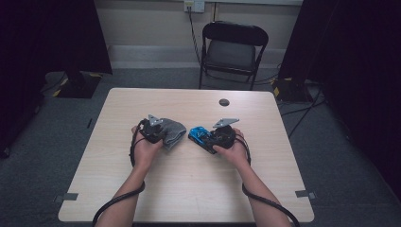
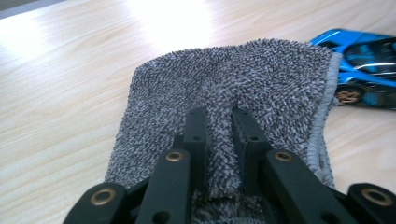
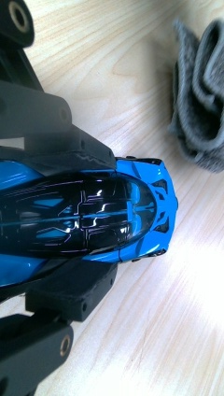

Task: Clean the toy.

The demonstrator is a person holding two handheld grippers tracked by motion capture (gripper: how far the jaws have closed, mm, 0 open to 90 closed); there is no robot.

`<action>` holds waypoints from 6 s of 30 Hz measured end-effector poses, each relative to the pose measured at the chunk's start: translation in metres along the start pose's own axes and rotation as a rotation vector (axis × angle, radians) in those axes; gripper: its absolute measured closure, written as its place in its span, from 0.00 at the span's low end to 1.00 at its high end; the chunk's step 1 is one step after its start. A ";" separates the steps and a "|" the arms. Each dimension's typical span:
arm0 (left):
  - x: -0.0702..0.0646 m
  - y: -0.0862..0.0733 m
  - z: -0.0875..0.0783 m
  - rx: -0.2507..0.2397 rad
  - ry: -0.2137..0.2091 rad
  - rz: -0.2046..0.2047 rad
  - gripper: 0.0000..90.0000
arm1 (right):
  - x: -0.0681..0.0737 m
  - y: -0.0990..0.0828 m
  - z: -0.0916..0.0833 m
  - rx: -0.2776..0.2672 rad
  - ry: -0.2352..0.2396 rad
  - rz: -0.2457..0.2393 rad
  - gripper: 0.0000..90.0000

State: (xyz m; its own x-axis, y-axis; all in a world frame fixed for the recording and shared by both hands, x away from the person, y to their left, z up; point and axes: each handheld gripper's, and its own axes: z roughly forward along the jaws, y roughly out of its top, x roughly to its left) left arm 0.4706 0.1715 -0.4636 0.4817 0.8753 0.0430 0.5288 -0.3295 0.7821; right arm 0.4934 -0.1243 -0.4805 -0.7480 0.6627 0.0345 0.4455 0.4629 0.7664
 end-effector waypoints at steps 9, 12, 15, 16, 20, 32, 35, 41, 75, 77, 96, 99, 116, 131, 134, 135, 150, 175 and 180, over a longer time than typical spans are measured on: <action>-0.010 -0.005 -0.023 -0.059 -0.089 0.001 0.86 | 0.000 0.000 0.000 0.003 -0.002 0.002 0.49; -0.019 -0.010 -0.029 -0.069 -0.123 0.016 0.86 | 0.000 0.000 -0.001 0.006 -0.002 0.003 0.49; -0.028 -0.013 -0.033 -0.077 -0.147 0.043 0.86 | 0.000 0.000 -0.001 0.008 -0.003 0.004 0.49; -0.031 -0.014 -0.034 -0.078 -0.158 0.049 0.86 | 0.000 0.000 -0.001 0.007 -0.002 0.004 0.49; -0.043 -0.014 -0.040 -0.084 -0.191 0.087 0.86 | 0.001 0.001 -0.001 0.013 -0.005 0.003 0.49; -0.082 -0.018 -0.049 -0.084 -0.287 0.195 0.86 | 0.001 0.003 0.000 0.025 -0.005 0.006 0.49; -0.094 -0.019 -0.048 -0.082 -0.314 0.217 0.86 | 0.001 0.003 0.000 0.025 -0.005 0.005 0.49; -0.117 -0.020 -0.041 -0.059 -0.357 0.267 0.86 | 0.001 0.003 0.000 0.024 -0.006 0.007 0.49; -0.129 -0.020 0.004 0.018 -0.348 0.240 0.86 | 0.001 0.001 -0.001 0.014 -0.008 0.004 0.49; -0.127 -0.019 0.004 0.021 -0.340 0.250 0.86 | 0.001 0.001 -0.001 0.015 -0.008 0.004 0.48; -0.091 -0.020 0.007 0.020 -0.263 0.150 0.86 | 0.001 0.001 -0.001 0.015 -0.008 0.001 0.48; -0.088 -0.018 0.009 0.023 -0.252 0.142 0.86 | 0.001 0.001 -0.001 0.016 -0.009 0.001 0.48; -0.075 -0.013 0.013 0.038 -0.191 0.129 0.86 | 0.001 0.001 -0.001 0.015 -0.009 -0.001 0.49; -0.067 -0.012 0.013 0.048 -0.144 0.130 0.86 | 0.002 0.001 -0.001 0.011 -0.010 -0.001 0.48; -0.064 -0.012 0.013 0.048 -0.134 0.120 0.86 | 0.002 0.001 -0.001 0.011 -0.010 -0.002 0.48; -0.063 -0.011 0.014 0.048 -0.131 0.121 0.86 | 0.002 0.001 -0.001 0.011 -0.010 -0.002 0.49; -0.046 -0.006 0.019 0.056 -0.081 0.074 0.86 | 0.002 0.001 -0.001 0.011 -0.010 0.000 0.48; -0.010 -0.003 0.022 0.032 0.005 -0.047 0.86 | 0.001 -0.001 -0.002 0.003 -0.007 0.000 0.49; -0.004 -0.002 0.015 0.019 0.005 -0.049 0.86 | 0.001 -0.001 -0.002 0.006 -0.006 0.000 0.48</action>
State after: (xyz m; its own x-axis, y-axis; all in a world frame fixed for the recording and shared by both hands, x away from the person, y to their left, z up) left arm 0.4774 0.1632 -0.4749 0.4518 0.8921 0.0078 0.5651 -0.2930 0.7713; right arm 0.4917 -0.1249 -0.4799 -0.7449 0.6665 0.0309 0.4487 0.4662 0.7625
